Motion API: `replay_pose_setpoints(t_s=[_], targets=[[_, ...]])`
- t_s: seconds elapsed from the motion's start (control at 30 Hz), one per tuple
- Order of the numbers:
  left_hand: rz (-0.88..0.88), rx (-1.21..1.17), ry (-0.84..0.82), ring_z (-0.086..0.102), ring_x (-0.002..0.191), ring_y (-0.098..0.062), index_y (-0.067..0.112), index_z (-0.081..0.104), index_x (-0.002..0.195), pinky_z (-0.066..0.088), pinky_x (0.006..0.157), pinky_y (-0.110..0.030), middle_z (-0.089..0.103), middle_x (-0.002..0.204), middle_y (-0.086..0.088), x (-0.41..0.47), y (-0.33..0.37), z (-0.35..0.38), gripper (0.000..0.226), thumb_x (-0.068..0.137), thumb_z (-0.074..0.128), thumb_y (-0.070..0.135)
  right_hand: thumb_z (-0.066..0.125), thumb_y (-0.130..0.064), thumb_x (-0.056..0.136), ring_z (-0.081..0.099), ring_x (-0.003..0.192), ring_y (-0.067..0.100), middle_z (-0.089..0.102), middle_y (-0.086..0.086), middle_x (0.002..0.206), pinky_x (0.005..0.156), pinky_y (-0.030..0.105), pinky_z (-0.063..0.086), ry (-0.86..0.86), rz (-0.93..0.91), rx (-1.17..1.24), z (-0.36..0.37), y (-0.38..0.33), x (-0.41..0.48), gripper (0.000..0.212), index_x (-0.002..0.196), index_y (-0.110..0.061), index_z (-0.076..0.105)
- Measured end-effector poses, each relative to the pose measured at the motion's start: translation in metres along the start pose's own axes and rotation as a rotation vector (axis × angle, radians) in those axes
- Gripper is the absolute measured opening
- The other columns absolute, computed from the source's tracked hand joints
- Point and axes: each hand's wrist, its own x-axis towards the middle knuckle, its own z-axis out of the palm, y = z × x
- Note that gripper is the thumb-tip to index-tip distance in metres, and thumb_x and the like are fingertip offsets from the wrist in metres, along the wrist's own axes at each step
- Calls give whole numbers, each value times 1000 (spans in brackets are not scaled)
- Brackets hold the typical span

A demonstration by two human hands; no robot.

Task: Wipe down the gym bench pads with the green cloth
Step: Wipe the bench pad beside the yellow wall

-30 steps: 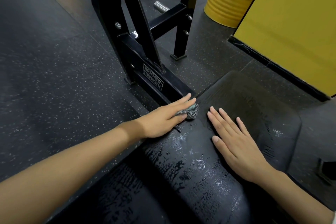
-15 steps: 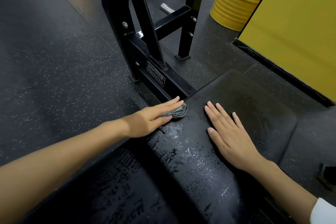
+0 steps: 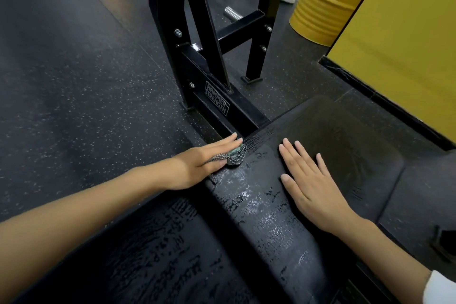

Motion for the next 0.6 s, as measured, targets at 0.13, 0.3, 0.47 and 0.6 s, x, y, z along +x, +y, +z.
replay_pose_setpoints(t_s=[0.13, 0.3, 0.47, 0.6], targets=[[51, -4, 65, 8, 147, 6, 49, 17, 147, 6, 118, -12, 7, 161, 25, 22, 4, 1, 54, 107, 39, 20, -4, -58, 91, -25, 144, 0, -16, -20, 160, 119, 33, -14, 4, -5, -9, 3, -12, -8, 71, 156, -29, -5], [93, -41, 82, 9, 148, 6, 42, 20, 150, 7, 121, -17, 11, 164, 17, 32, -1, 2, 51, 107, 40, 24, -1, -54, 96, -22, 147, 6, -15, -15, 162, 118, 35, -13, 10, -60, -26, 10, -36, -24, 67, 156, -25, -4], [99, -66, 86, 10, 148, 6, 39, 20, 149, 7, 121, -16, 12, 164, 13, 32, -1, 3, 50, 107, 40, 20, 8, -48, 102, -12, 150, 12, -5, -11, 164, 118, 40, -5, 36, -126, -26, 19, -59, -43, 61, 157, -21, 5], [95, -75, 93, 9, 147, 7, 38, 21, 150, 7, 117, -9, 12, 163, 15, 29, -1, 4, 51, 107, 40, 19, 11, -46, 103, -12, 150, 10, -7, -12, 164, 118, 41, -1, 44, -129, -25, 21, -62, -45, 59, 157, -23, 2]])
